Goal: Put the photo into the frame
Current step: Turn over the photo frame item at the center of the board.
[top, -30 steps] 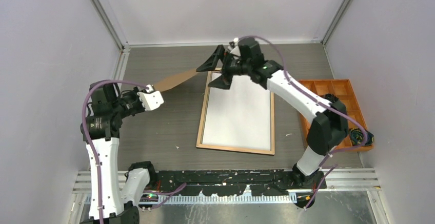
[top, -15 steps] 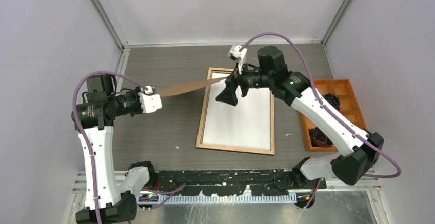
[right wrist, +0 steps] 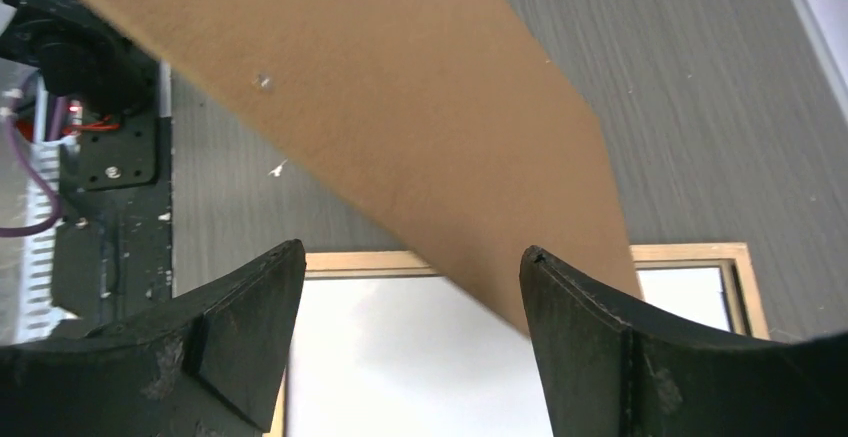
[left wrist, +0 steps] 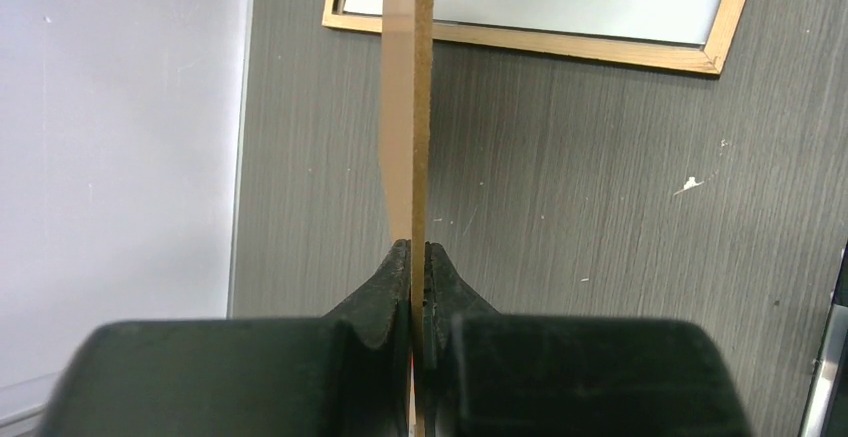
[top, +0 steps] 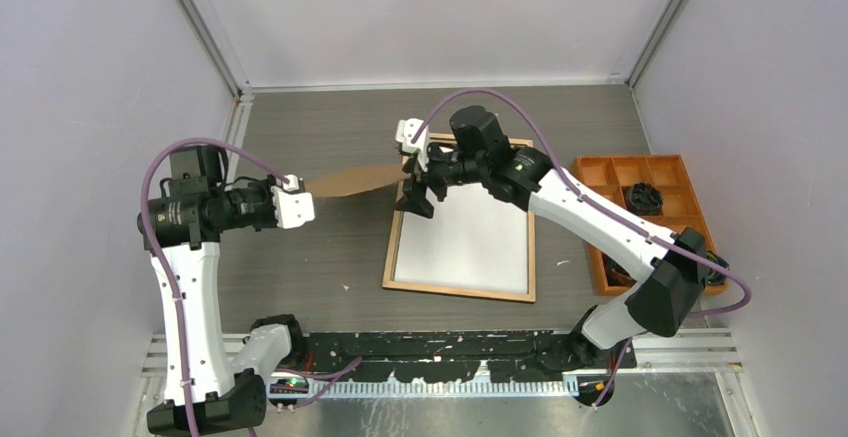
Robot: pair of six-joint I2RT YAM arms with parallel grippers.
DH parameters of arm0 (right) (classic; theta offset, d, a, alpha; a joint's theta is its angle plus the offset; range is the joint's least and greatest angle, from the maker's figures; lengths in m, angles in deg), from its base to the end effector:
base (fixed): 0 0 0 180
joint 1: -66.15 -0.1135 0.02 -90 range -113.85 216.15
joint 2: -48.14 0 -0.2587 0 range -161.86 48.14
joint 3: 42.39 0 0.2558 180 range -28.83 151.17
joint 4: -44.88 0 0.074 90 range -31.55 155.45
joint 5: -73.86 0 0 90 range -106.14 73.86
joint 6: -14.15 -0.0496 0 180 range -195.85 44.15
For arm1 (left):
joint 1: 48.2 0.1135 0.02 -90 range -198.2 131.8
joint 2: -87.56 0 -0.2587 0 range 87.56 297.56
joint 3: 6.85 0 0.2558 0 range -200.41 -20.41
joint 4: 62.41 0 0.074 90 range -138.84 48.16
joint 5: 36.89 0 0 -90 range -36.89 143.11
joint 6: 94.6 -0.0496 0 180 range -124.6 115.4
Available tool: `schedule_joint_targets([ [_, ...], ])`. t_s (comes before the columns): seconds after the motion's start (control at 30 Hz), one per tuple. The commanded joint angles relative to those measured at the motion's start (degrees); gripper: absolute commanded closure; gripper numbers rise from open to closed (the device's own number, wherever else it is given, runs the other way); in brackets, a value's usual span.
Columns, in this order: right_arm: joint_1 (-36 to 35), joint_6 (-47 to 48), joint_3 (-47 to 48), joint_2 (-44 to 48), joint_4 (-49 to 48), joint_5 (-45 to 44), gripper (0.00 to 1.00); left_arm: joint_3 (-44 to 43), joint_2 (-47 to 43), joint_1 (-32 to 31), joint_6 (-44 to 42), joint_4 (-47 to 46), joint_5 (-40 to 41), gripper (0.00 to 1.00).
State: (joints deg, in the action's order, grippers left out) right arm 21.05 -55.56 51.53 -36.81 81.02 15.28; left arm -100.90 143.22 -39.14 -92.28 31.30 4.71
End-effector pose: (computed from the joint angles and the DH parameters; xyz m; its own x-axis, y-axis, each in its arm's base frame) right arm 0.2311 0.2686 0.3580 0.0208 -0.3983 -0.9170 -0.9858 0.1447 -0.0852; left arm 0.1396 -0.0153 0.3980 0.2825 0.7168 -0.6375 0.8242 0.1586 0.5436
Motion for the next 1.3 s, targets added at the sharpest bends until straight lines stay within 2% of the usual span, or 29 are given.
schedule_joint_targets([
  [0.0, -1.38, 3.03, 2.37, -0.69, -7.84, -4.81, 0.19, -1.37, 0.32, -0.09, -0.06, 6.39, -3.22, 1.00],
  [0.17, -3.07, 3.69, 3.58, -2.21, -7.92, -5.38, 0.24, -2.28, 1.47, -0.07, -0.69, 8.36, -3.39, 1.00],
  [0.27, -3.68, 3.74, 4.24, -3.16, -7.52, -5.73, 0.35, -2.39, 1.90, -0.06, -0.78, 7.96, -3.37, 1.00],
  [0.37, -3.93, 2.71, 3.80, -3.49, -8.80, -5.88, 0.63, -2.04, 1.55, -0.08, 0.52, 5.87, -3.54, 1.00],
  [0.43, -3.91, 1.81, 2.74, -3.33, -11.30, -7.00, 0.89, -1.23, 0.88, -0.07, 4.13, 1.51, -3.70, 0.99],
  [0.47, -3.92, 1.17, 2.34, -3.19, -12.69, -7.50, 0.98, -0.72, 0.45, -0.05, 6.54, -1.05, -3.75, 0.96],
  [0.5, -3.89, 0.19, 1.33, -2.88, -14.42, -7.83, 0.99, -0.26, 0.01, -0.08, 9.33, -3.86, -3.75, 0.87],
  [0.57, -3.93, -1.82, -0.24, -2.19, -18.67, -8.77, 0.99, 1.42, -1.43, -0.09, 16.63, -10.51, -3.68, 0.49],
  [0.6, -3.83, -2.95, -0.95, -1.85, -20.51, -8.80, 0.99, 1.99, -1.89, -0.02, 20.83, -14.64, -3.54, 0.26],
  [0.63, -3.83, -3.76, -1.28, -1.57, -21.79, -8.87, 0.99, 3.08, -2.75, -0.07, 25.05, -18.91, -3.28, 0.09],
  [0.67, -3.86, -4.57, -1.63, -1.28, -22.32, -9.00, 0.99, 4.04, -3.50, -0.06, 29.86, -23.77, -2.87, 0.02],
  [0.8, -3.32, -8.89, -0.87, -1.59, -23.93, -8.82, 0.99, 4.76, -4.37, -0.09, 49.02, -41.55, -0.01, 0.00],
  [0.93, 0.18, -19.25, 1.09, -2.76, -24.73, -5.20, 0.99, 0.87, -2.01, 0.09, 65.46, -50.55, 4.52, 0.00],
  [1.07, 5.67, -34.94, -0.05, -3.36, -31.48, 2.11, 0.99, -1.30, -0.34, 0.98, 73.67, -55.58, 7.98, 0.00],
  [1.27, 11.29, -48.89, -3.84, -3.72, -40.77, 9.72, 0.99, -2.72, 0.11, 2.01, 81.25, -60.53, 10.91, 0.00],
])
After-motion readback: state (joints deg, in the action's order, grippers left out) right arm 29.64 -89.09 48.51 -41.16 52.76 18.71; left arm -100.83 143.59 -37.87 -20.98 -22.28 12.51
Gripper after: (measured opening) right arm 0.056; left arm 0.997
